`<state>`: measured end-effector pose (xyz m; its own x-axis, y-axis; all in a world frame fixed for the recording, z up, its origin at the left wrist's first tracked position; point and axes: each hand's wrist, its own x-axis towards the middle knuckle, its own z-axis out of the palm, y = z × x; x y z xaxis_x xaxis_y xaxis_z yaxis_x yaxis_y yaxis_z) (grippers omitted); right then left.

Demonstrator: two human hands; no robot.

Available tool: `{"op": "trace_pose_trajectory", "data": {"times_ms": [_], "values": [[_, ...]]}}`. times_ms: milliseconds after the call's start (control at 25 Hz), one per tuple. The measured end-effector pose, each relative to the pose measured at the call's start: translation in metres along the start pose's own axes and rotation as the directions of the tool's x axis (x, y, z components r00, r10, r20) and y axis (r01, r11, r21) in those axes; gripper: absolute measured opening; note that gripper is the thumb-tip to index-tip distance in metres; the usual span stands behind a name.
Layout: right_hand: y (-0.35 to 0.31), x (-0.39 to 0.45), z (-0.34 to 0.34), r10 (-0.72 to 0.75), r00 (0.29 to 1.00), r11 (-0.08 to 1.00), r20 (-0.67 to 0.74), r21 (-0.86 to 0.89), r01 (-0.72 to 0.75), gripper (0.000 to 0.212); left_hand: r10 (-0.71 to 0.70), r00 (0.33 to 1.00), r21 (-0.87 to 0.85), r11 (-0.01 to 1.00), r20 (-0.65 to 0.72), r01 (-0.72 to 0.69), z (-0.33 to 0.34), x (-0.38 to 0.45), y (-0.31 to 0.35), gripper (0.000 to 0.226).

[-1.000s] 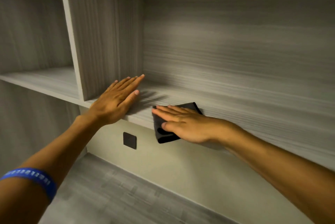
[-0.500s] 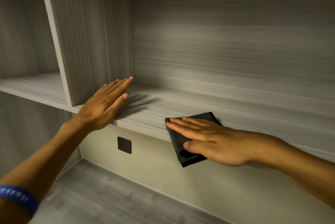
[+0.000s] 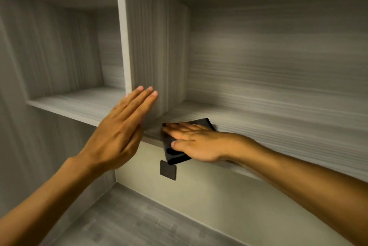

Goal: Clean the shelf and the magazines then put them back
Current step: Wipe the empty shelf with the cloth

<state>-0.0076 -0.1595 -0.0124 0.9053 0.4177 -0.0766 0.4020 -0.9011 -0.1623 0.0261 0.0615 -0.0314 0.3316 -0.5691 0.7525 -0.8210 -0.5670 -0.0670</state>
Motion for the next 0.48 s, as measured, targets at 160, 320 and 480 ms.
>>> {"op": "trace_pose_trajectory", "data": {"times_ms": [160,320,480], "values": [[-0.008,0.059,-0.004,-0.019,0.994,0.994,-0.104,0.101,0.03,0.051,0.097,0.992,0.19,0.975,0.076,-0.11,0.004,0.001,-0.015,0.061],[0.017,0.08,-0.015,0.13,0.984,0.981,-0.117,0.156,-0.111,0.052,0.068,0.995,0.332,0.939,0.076,-0.089,0.015,0.002,-0.021,0.069],[0.02,0.092,-0.017,0.237,0.961,0.965,-0.143,0.15,-0.216,0.051,0.05,0.999,0.5,0.865,-0.003,-0.042,0.017,0.005,-0.021,0.074]]}}
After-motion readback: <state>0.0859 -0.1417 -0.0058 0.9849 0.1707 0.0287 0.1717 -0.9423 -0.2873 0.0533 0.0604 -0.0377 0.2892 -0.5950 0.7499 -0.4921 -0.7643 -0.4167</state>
